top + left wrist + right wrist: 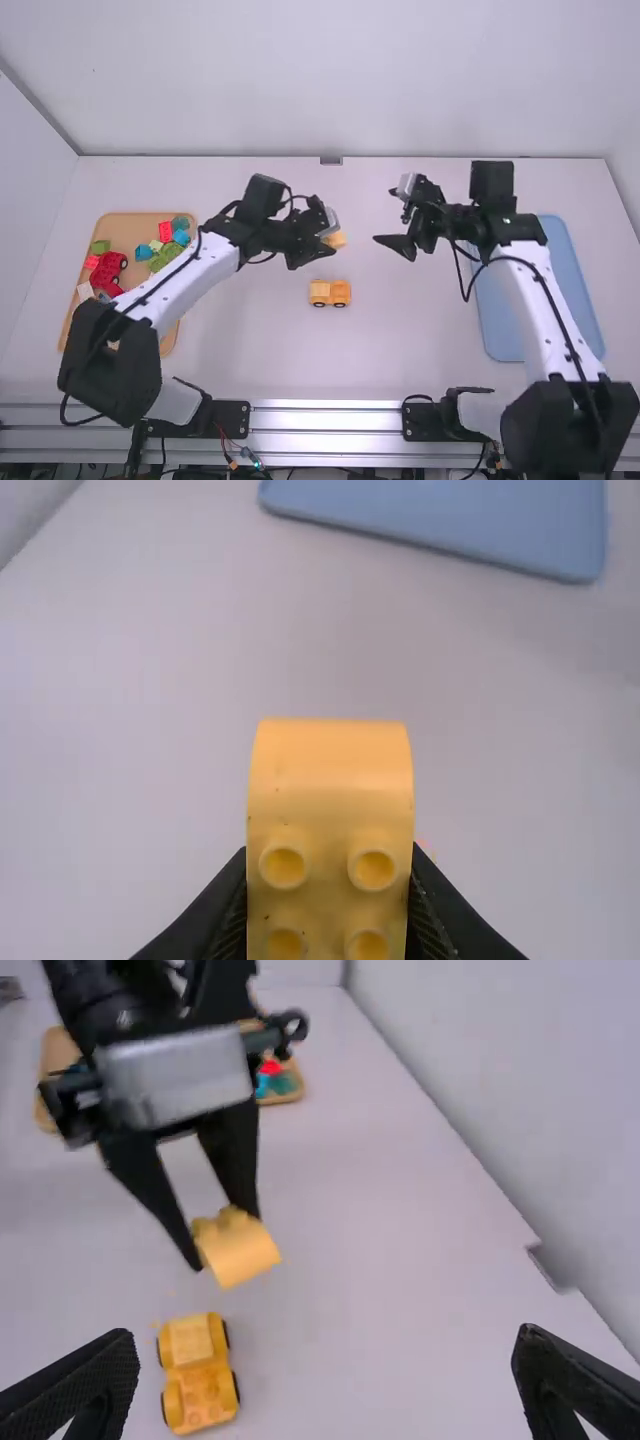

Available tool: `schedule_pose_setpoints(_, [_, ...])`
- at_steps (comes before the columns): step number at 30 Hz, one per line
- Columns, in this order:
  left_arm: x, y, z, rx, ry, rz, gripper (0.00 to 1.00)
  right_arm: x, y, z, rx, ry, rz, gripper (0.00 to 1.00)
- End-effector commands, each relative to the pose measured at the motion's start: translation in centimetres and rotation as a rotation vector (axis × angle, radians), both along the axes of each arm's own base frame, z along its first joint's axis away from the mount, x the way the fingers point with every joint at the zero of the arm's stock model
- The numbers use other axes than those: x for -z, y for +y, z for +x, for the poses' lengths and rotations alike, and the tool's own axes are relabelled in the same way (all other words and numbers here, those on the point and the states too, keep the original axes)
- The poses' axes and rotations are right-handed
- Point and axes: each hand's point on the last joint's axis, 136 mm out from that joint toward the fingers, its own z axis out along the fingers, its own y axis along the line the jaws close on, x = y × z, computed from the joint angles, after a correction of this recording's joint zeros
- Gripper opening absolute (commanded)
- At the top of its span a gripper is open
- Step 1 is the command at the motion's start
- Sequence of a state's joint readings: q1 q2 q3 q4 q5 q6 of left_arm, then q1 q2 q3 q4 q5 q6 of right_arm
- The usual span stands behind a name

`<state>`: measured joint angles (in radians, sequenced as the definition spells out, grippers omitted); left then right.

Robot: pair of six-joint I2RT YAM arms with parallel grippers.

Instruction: Assemble lego blocks to make yellow taxi

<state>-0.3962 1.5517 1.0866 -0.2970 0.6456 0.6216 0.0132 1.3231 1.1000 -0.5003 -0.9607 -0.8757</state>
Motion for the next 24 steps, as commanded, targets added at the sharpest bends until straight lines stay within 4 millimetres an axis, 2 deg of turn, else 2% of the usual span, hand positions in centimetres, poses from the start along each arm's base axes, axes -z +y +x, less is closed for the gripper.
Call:
schedule_pose_setpoints(1, [1.3, -1.8, 0.2, -0.004, -0.01, 0.056, 0.02, 1.4, -1.9, -1.0, 0.149, 0.125, 0.069, 0.98])
schedule_pose_setpoints(3, [2.2, -2.8, 0.2, -0.008, -0.011, 0.08, 0.02, 2.0, -3.3, -1.1, 0.244, 0.133, 0.091, 0.98])
schedule_pose_setpoints(4, [3.1, -3.6, 0.1, -0.006, -0.013, 0.102, 0.02, 2.5, -4.8, -1.2, 0.344, 0.133, 0.112, 0.98])
schedule_pose_setpoints(8, [4.7, -5.8, -0.5, 0.049, 0.021, 0.126, 0.02, 3.2, -7.0, -2.5, 0.498, 0.105, 0.159, 0.99])
schedule_pose_setpoints(13, [7.1, -7.9, -0.9, 0.123, 0.075, 0.187, 0.01, 3.5, -8.0, -4.8, 0.569, 0.041, 0.209, 0.98])
schedule_pose_setpoints(16, [10.1, -9.1, -1.2, 0.174, 0.094, 0.289, 0.02, 3.4, -8.7, -6.5, 0.616, -0.019, 0.237, 0.99])
schedule_pose_setpoints(17, [10.1, -9.1, -1.2, 0.174, 0.094, 0.289, 0.02, 3.4, -8.7, -6.5, 0.616, -0.019, 0.237, 0.99])
schedule_pose_setpoints(19, [12.8, -9.6, -1.2, 0.157, 0.088, 0.375, 0.02, 3.2, -9.2, -7.4, 0.645, -0.069, 0.239, 0.99])
schedule_pose_setpoints(24, [16.1, -10.5, -2.7, 0.196, 0.108, 0.431, 0.02, 2.6, -10.4, -8.0, 0.713, -0.098, 0.276, 0.99])
